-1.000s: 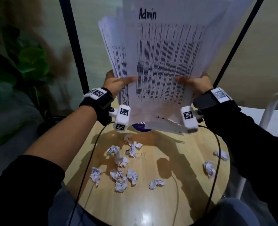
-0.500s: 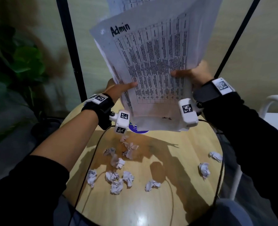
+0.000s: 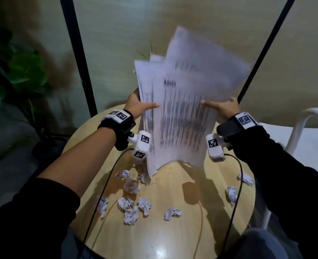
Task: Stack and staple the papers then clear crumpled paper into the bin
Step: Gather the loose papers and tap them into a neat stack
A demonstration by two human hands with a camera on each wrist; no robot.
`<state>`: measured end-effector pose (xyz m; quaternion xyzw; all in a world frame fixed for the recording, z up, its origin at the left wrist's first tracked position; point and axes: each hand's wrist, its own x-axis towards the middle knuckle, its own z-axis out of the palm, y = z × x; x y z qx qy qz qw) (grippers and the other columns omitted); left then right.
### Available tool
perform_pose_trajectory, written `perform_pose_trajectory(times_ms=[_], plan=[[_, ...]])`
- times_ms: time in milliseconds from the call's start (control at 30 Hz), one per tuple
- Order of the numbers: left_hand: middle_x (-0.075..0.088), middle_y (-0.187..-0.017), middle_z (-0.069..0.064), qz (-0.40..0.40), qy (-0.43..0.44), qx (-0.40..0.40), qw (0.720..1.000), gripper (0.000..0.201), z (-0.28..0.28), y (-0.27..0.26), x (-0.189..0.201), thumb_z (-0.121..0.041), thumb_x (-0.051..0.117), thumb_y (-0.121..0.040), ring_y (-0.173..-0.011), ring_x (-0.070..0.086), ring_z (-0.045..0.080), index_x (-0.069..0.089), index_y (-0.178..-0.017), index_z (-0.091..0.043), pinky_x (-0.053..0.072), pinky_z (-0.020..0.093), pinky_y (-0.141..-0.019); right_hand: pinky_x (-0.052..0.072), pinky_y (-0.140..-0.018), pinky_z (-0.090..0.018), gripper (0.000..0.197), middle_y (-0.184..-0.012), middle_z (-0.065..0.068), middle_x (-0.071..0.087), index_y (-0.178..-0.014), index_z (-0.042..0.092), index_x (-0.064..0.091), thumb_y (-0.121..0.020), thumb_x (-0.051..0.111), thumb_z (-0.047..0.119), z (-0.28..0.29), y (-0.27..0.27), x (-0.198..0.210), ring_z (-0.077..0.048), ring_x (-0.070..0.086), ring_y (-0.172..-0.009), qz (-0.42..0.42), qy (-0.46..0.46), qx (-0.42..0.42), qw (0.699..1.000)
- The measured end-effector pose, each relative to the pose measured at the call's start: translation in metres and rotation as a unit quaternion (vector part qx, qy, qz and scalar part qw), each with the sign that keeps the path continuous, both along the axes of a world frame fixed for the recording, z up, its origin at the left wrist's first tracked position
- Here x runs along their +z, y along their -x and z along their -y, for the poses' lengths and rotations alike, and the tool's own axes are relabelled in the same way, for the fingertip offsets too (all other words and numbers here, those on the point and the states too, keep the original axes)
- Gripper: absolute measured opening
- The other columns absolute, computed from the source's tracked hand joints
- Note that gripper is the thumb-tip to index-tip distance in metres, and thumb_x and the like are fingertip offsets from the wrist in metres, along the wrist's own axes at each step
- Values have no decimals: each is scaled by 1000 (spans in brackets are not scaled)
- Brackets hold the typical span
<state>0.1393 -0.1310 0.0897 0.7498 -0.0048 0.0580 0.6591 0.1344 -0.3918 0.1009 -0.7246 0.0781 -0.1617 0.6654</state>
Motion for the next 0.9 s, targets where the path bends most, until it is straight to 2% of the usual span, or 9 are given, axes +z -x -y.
perform_pose_trajectory(times_ms=[100, 233, 300, 367, 500, 600, 700, 833, 900], plan=[[63, -118, 12, -7, 6, -2, 1000, 53, 3, -4, -8, -5, 77, -73, -109, 60, 25, 54, -121, -2, 49, 36, -96, 53, -63, -14, 53, -102, -10, 63, -111, -10, 61, -63, 82, -1, -1, 3, -4, 10, 61, -60, 9, 33, 0, 999], [64, -114, 11, 26, 25, 6, 999, 51, 8, -6, 1, -6, 76, -74, -100, 61, 23, 55, -120, -1, 50, 30, -86, 53, -83, -35, 41, -94, -11, 65, -104, -4, 62, -67, 78, -4, -6, 1, 5, -19, 63, -80, 45, 4, -32, 998], [64, -110, 5, 42, 37, 19, 998, 59, 8, -8, 13, -15, 83, -68, -100, 62, 20, 56, -119, -3, 51, 30, -87, 54, -73, -27, 32, -77, 2, 70, -95, 4, 61, -68, 77, -5, -3, -3, 17, -11, 65, -70, 68, -20, -28, 997], [65, -116, 4, 52, 60, 29, 996, 81, 5, -16, 18, -33, 90, -55, -105, 64, 20, 54, -123, -6, 53, 36, -93, 53, -63, -20, 38, -63, 13, 71, -100, 1, 62, -66, 79, -3, 8, -7, 27, -2, 66, -62, 107, -41, -24, 993], [66, -100, 4, 65, 65, -2, 996, 47, 1, -17, 19, -13, 76, -77, -85, 65, 9, 59, -118, 2, 55, 24, -82, 56, -70, -28, 44, -75, 8, 75, -105, 3, 62, -66, 81, 4, 22, -1, 21, -11, 70, -74, 123, -79, -3, 989], [66, -111, 7, 16, -30, -71, 997, 48, 5, -14, 1, -20, 76, -76, -99, 63, 18, 59, -119, -4, 52, 32, -88, 56, -85, -43, 50, -92, -1, 73, -102, 11, 66, -56, 87, 9, 20, 6, -7, -24, 69, -93, 47, -11, 20, 999], [66, -114, 10, 9, -121, -114, 986, 48, 9, -18, -12, -18, 78, -74, -97, 62, 18, 60, -117, -5, 55, 24, -75, 55, -85, -42, 50, -94, -9, 68, -108, 2, 64, -61, 84, 2, 20, 1, -21, -24, 66, -88, 12, 14, -1, 1000], [65, -110, 10, 37, -20, -82, 996, 45, 15, -17, -1, -9, 76, -75, -98, 63, 20, 60, -116, 0, 55, 28, -83, 55, -63, -28, 29, -64, 9, 72, -86, 12, 68, -62, 84, 8, 26, -4, -9, -8, 68, -61, 47, -14, -9, 999], [65, -114, 10, 48, 29, -69, 996, 51, 14, -18, -1, -8, 76, -74, -102, 64, 21, 57, -120, 1, 54, 32, -89, 55, -61, -26, 26, -65, 11, 72, -80, 19, 66, -66, 81, 4, 27, -2, -5, -5, 67, -60, 74, -32, -10, 997]])
